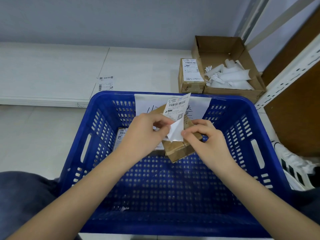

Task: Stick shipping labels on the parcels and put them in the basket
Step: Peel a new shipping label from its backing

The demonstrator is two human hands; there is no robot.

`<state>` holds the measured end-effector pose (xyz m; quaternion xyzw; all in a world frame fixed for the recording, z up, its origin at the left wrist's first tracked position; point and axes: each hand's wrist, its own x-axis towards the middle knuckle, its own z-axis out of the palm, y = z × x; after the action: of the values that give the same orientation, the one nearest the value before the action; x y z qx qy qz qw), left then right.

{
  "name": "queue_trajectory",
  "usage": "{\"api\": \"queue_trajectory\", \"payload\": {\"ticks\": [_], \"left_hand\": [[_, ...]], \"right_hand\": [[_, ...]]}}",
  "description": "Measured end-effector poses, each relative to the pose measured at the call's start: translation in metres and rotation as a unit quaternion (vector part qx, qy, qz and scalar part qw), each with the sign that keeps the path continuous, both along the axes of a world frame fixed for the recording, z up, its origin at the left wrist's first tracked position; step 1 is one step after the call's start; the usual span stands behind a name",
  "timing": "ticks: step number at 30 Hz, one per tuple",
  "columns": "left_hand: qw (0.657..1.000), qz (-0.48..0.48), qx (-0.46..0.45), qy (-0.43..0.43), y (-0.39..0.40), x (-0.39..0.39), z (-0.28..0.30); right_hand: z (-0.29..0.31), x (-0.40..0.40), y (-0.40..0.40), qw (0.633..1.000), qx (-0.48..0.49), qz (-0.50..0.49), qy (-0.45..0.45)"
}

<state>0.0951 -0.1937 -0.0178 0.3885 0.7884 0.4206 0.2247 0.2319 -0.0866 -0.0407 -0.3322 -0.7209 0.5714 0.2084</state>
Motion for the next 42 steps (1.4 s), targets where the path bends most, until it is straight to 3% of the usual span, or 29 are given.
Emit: {"api": "queue_trajectory", "payload": {"ticks": [7,19,26,33,37,42], "left_hand": [[1.000,-0.030,-0.010,0.000,0.000,0.004,-0.003],[0.998,-0.054,-0.018,0.010,-0.003,0.011,0.004],[0.999,-0.025,-0.021,-0.033,0.001,0.010,0.004],[0.999,0.016,-0.048,0.018,0.002,0.005,-0.007],[0.999,0.005,-0.042,-0.012,0.002,0.001,-0.006],[0.999,-0.007,-0.047,0.013,0.000,-0.005,-0.005]], "right_hand": [[-0.001,-0.001,0.005,0.999,-0.008,-0.033,-0.025],[-0.002,0.000,0.003,0.999,0.024,0.001,-0.031],[-0.003,0.001,0.000,0.998,0.047,0.028,-0.023],[-0.007,0.002,-0.007,0.992,0.092,0.080,-0.045],[-0.005,0.003,-0.005,0.993,0.075,0.075,-0.047],[-0.003,0.003,-0.003,0.995,0.058,0.063,-0.054]]}}
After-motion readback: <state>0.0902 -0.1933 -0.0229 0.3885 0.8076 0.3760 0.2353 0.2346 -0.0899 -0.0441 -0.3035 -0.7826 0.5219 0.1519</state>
